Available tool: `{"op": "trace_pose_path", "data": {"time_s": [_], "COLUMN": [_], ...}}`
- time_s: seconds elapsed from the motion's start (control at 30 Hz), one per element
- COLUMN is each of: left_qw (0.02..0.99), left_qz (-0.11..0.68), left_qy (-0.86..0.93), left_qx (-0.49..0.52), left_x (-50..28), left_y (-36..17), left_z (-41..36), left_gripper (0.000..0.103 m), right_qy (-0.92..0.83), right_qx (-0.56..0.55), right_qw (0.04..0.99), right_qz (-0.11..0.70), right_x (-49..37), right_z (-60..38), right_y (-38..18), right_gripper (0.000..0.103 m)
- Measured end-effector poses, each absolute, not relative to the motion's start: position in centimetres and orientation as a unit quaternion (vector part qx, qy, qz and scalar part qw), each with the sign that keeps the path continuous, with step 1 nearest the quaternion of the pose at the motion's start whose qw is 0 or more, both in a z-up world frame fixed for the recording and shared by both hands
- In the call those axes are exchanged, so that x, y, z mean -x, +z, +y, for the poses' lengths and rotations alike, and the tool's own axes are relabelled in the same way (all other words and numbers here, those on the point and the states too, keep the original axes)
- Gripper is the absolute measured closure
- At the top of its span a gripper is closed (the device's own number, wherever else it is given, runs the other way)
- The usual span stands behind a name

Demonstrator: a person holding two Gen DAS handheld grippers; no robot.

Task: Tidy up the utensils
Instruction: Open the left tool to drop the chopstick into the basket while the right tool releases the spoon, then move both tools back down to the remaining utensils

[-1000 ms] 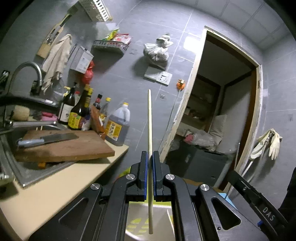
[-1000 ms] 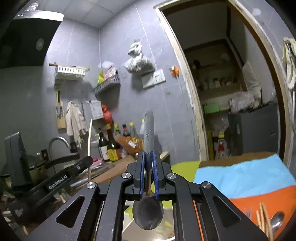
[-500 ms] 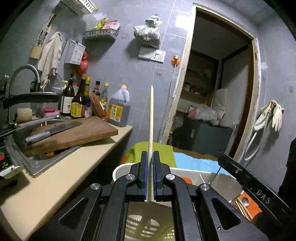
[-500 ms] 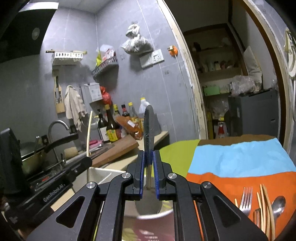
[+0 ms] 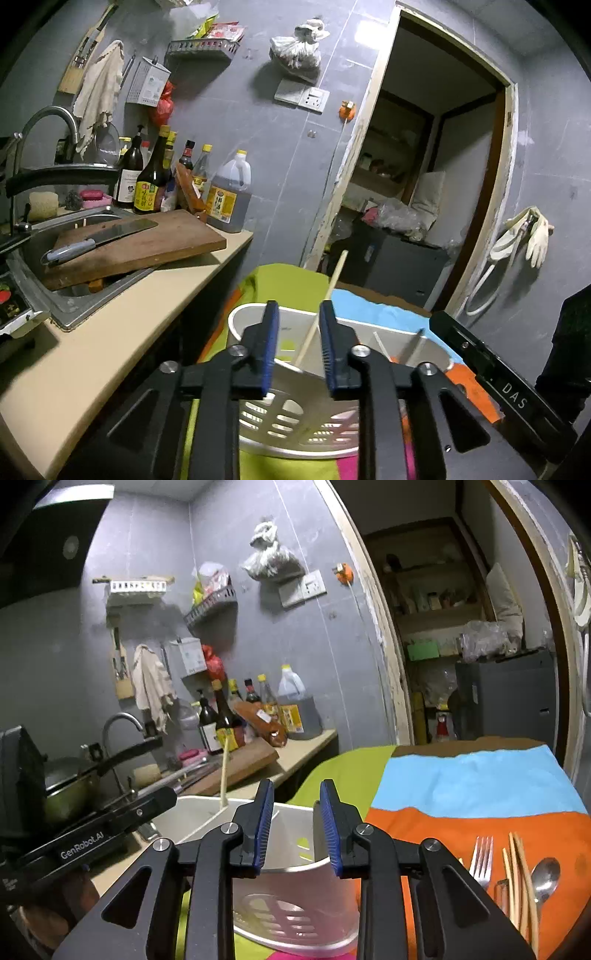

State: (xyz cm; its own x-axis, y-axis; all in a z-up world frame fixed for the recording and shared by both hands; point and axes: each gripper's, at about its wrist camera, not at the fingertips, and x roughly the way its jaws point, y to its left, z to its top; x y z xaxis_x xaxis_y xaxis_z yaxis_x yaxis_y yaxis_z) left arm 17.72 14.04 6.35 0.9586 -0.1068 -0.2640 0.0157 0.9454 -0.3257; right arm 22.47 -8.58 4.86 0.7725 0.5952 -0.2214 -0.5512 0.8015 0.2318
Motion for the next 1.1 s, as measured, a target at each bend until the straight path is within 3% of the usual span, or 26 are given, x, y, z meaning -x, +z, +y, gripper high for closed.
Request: {"op": "trace_pose_path", "data": {"time_s": [0.1,0.17,0.2,0.27,0.4,0.47,0.53,0.63,1.1], "left_qw": [0.977,0.979,0.98,0.981,0.983,0.985,0.987,0.988,0.976], "left_qz": [0.131,0.125,0.121,0.114,0.099,0.093,0.088,0.084,0.144], "left_qy": [-0.04,-0.045,-0.047,-0.053,-0.064,-0.068,-0.071,-0.079,-0.143], "left_qx": [0.162,0.157,0.153,0.148,0.137,0.126,0.116,0.105,0.085], "left_x": [-16.8,-16.2,-15.9,-15.4,-14.4,-14.1,-13.9,-13.8,-16.2], "left_y": [7.3,8.0,8.3,8.9,9.6,9.8,9.7,9.5,7.3], "left_z": [13.5,12.9,12.5,11.6,9.8,8.7,7.6,6.1,-1.0], "left_gripper": [0.074,0.067,0.065,0.054,0.038,0.021,0.013,0.006,0.006], "right_qy": [0.3,0.294,0.286,0.272,0.246,0.237,0.221,0.201,0.128], "right_qx": [-0.066,-0.065,-0.064,-0.059,-0.044,-0.037,-0.033,-0.028,0.013], "right_qw": [0.943,0.946,0.949,0.955,0.965,0.968,0.972,0.977,0.984], "right_qz": [0.129,0.117,0.113,0.105,0.085,0.078,0.07,0.069,0.124], "right_x": [-21.7,-21.0,-20.7,-20.1,-18.6,-18.0,-17.4,-16.8,-17.0], "right_z": [-9.6,-11.0,-11.7,-13.0,-15.8,-16.9,-18.5,-20.4,-26.0], "right_y": [5.8,6.4,6.8,7.3,8.4,8.8,9.1,9.2,6.5], "right_gripper": [0.066,0.049,0.046,0.035,0.021,0.008,0.0,0.0,0.0]}}
